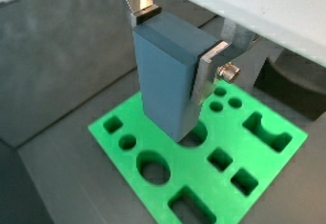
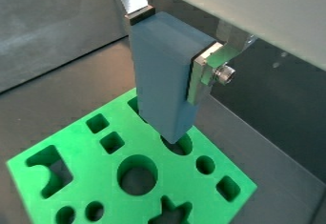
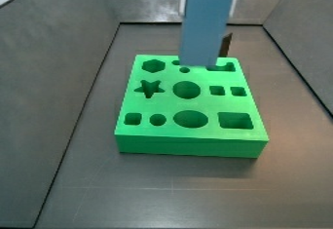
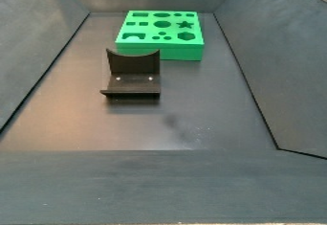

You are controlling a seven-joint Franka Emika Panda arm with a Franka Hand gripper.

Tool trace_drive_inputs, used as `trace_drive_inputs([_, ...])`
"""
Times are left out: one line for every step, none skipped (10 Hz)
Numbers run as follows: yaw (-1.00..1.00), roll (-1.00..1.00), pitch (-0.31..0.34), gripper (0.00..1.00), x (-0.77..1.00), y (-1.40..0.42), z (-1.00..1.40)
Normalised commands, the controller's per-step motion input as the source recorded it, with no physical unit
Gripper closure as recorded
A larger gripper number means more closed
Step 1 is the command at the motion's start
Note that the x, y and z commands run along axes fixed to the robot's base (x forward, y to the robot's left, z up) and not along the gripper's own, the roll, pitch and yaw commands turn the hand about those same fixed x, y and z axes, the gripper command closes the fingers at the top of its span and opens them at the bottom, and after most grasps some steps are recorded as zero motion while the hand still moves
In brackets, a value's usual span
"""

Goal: Pick up the rectangle object. Move up. Place the rectangle object on the fixture. Regrasp the rectangle object. Move to above the board. Insert the rectangle object.
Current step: Insert the rectangle object.

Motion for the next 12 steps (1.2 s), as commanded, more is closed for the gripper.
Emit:
trace_drive_inputs([0.0,0.0,-0.026,1.0,0.13,-0.09,-0.08])
trace_drive_inputs([0.0,0.0,-0.004,1.0,0.0,0.0,-0.03])
trace_drive_inputs([0.0,0.03,0.0,1.0,0.64,-0.09,-0.27])
trace_drive_inputs([0.11,0.03,0.0,1.0,1.0,-0.07,-0.23])
trace_drive_inputs([0.07,0.11,0.0,1.0,1.0,-0.16,-0.25])
trace_drive_inputs([0.05,0.11,0.0,1.0,1.0,-0.14,-0.22])
trace_drive_inputs([0.05,0.15,0.0,1.0,1.0,-0.17,-0.23])
trace_drive_inputs([0.08,0.18,0.0,1.0,0.93,-0.2,-0.31])
trace_drive_inputs([0.09,0.18,0.0,1.0,0.92,-0.22,-0.3])
trace_drive_inputs([0.09,0.14,0.0,1.0,0.92,-0.21,-0.32])
trace_drive_inputs([0.09,0.11,0.0,1.0,0.96,-0.2,-0.27])
trace_drive_inputs([0.09,0.08,0.0,1.0,0.99,-0.15,-0.23])
